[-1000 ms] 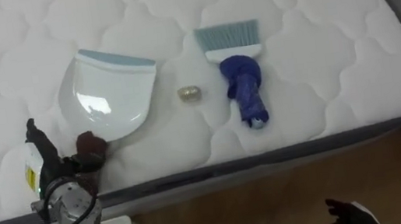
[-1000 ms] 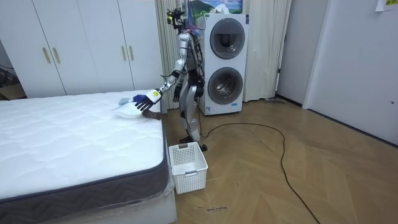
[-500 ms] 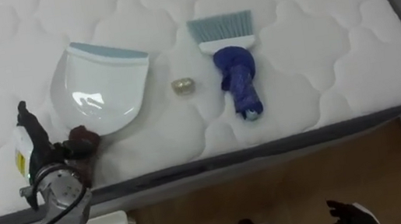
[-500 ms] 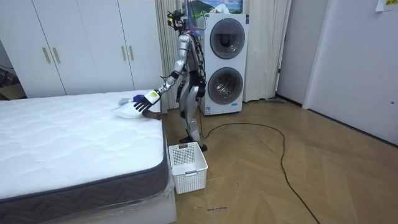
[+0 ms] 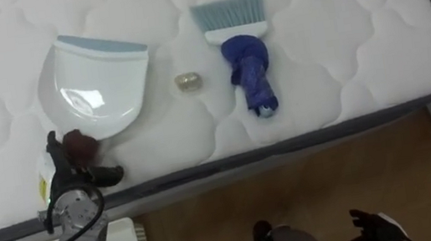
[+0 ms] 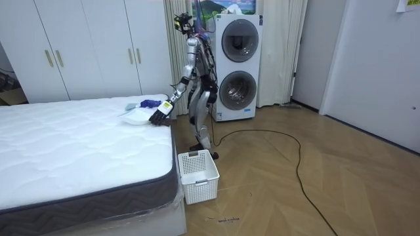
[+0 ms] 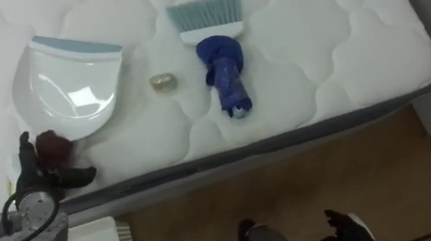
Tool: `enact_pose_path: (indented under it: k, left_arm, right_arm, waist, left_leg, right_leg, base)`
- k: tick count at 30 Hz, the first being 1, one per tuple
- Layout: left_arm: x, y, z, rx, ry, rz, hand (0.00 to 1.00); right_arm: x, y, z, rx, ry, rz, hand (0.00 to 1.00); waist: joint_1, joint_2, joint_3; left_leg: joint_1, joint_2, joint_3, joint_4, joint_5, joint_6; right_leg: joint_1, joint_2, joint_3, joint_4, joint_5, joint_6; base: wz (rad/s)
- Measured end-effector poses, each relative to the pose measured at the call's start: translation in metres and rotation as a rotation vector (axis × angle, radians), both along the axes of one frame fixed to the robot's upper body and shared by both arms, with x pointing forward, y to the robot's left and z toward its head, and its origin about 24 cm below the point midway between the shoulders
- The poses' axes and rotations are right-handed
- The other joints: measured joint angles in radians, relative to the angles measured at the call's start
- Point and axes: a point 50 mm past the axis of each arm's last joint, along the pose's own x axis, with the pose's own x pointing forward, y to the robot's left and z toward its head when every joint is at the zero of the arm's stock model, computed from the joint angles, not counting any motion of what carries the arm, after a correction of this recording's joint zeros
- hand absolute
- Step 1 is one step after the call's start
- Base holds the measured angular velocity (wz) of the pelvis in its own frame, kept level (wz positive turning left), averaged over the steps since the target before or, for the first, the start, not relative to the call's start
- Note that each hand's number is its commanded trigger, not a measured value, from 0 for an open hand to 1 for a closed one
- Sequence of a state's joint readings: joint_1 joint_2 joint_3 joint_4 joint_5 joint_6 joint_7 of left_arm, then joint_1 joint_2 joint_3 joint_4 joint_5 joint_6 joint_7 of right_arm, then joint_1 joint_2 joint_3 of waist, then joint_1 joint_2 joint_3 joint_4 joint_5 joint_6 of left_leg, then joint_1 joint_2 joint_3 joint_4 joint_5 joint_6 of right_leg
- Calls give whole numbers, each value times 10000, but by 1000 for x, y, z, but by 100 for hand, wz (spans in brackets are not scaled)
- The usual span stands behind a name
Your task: Clean bed
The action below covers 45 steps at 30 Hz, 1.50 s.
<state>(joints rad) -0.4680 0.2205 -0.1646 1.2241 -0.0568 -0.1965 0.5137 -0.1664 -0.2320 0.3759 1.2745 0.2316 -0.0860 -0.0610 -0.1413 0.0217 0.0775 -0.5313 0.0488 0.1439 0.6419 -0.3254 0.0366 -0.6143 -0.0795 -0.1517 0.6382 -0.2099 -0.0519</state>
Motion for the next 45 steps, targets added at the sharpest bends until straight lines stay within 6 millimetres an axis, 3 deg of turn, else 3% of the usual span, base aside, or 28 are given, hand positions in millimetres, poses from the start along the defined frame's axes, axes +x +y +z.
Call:
enact_pose_path:
  k: [10, 17, 20, 28, 29, 30, 35, 40, 45]
  left_arm:
    - [-4, 2, -5, -374, 452, 414, 0]
    - [6, 6, 3, -243, 482, 474, 0]
    - [6, 10, 4, -150, 529, 546, 0]
    - [13, 15, 12, 38, 616, 688, 0]
    - [14, 16, 13, 63, 621, 719, 56]
    - [15, 17, 15, 67, 599, 760, 100]
    - [19, 23, 22, 399, 391, 1111, 100]
    - [23, 43, 36, 956, 47, 1550, 100]
    - [22, 45, 36, 1016, 169, 1573, 100]
  right_arm:
    - [5, 5, 1, -163, -150, 311, 0]
    - [8, 5, 2, -349, -157, 215, 0]
    - [9, 7, 3, -426, -141, 181, 0]
    - [9, 11, 3, -309, -286, 230, 0]
    - [9, 11, 3, -270, -313, 209, 0]
    - [9, 11, 3, -243, -306, 156, 0]
    - [6, 10, 2, -271, -246, 119, 0]
    - [-1, 9, 0, -329, -12, 172, 0]
    - [-11, 7, -4, -403, 402, 140, 0]
  waist:
    - [-186, -5, -7]
    - [-193, 2, -18]
    - [-186, 28, -33]
    - [-271, 63, -56]
    - [-286, 62, -56]
    - [-334, 90, -68]
    - [-463, 151, -55]
    - [-465, 181, -50]
    - [-455, 192, -44]
  left_leg:
    - [-352, 79, 136, 311, -1, -1]
    - [-951, 161, 188, 935, -134, 9]
    - [-1164, 292, 190, 1266, -257, -10]
    - [-1621, 314, 272, 1569, -264, -6]
    - [-1685, 275, 298, 1583, -257, -10]
    - [-1794, 269, 288, 1669, -260, -8]
    - [-2134, 276, 147, 1940, -302, -88]
    - [-2386, 276, 158, 2072, -296, -121]
    - [-2447, 277, 157, 2111, -316, -107]
  right_leg:
    - [-367, 20, 107, 268, -14, -35]
    - [-968, -21, 117, 813, -80, -124]
    - [-1114, 91, 139, 934, -80, -149]
    - [-1650, 48, 216, 1304, -69, -224]
    - [-1756, 6, 215, 1397, -75, -241]
    - [-1854, -40, 147, 1498, -100, -271]
    - [-2106, -48, 58, 1694, -148, -351]
    - [-2385, -50, 108, 1858, -167, -387]
    - [-2451, -53, 115, 1888, -173, -385]
  base:
    - [-2]
    - [-1]
    - [-9]
    - [-1]
    - [0]
    - [6]
    - [6]
    - [1]
    - [0]
